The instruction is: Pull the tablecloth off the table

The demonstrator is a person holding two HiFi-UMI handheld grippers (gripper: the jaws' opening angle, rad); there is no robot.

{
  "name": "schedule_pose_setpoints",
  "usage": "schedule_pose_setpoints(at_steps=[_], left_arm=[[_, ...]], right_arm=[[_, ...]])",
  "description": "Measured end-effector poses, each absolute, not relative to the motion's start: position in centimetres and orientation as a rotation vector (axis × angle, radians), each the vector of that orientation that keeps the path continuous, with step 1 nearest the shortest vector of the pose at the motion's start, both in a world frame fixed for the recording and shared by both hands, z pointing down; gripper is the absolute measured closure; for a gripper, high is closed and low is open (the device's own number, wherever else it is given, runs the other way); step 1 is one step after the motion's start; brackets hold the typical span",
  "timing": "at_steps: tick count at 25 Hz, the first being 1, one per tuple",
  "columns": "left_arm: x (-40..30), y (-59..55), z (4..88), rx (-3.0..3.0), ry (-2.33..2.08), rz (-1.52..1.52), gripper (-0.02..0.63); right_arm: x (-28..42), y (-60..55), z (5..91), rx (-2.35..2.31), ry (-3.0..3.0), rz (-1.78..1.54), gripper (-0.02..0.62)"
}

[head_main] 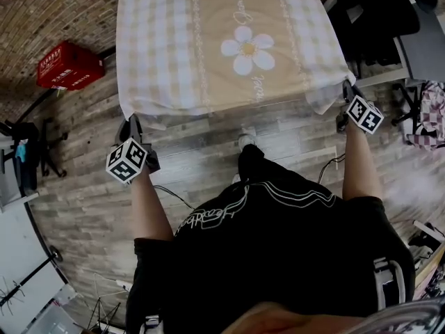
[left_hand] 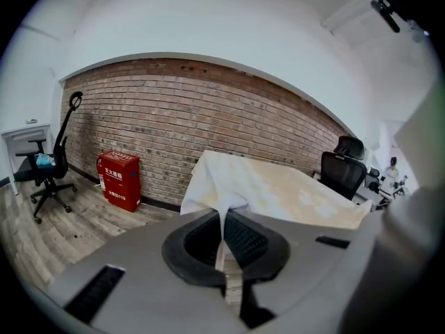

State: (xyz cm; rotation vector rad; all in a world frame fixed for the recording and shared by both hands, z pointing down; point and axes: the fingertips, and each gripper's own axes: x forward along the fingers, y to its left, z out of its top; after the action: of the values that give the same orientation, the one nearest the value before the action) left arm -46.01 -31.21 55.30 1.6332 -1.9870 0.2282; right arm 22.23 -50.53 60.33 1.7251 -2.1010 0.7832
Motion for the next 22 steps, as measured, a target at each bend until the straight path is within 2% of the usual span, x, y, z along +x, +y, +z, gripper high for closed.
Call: schedule_pose_setpoints(at_steps=[22], left_arm=[[-40.5, -24.1, 47.3, 1.755, -1.919, 0.053, 0.601]], right_arm=[[20.8, -41.7, 50.0, 1.801, -2.31, 0.814, 0.598]])
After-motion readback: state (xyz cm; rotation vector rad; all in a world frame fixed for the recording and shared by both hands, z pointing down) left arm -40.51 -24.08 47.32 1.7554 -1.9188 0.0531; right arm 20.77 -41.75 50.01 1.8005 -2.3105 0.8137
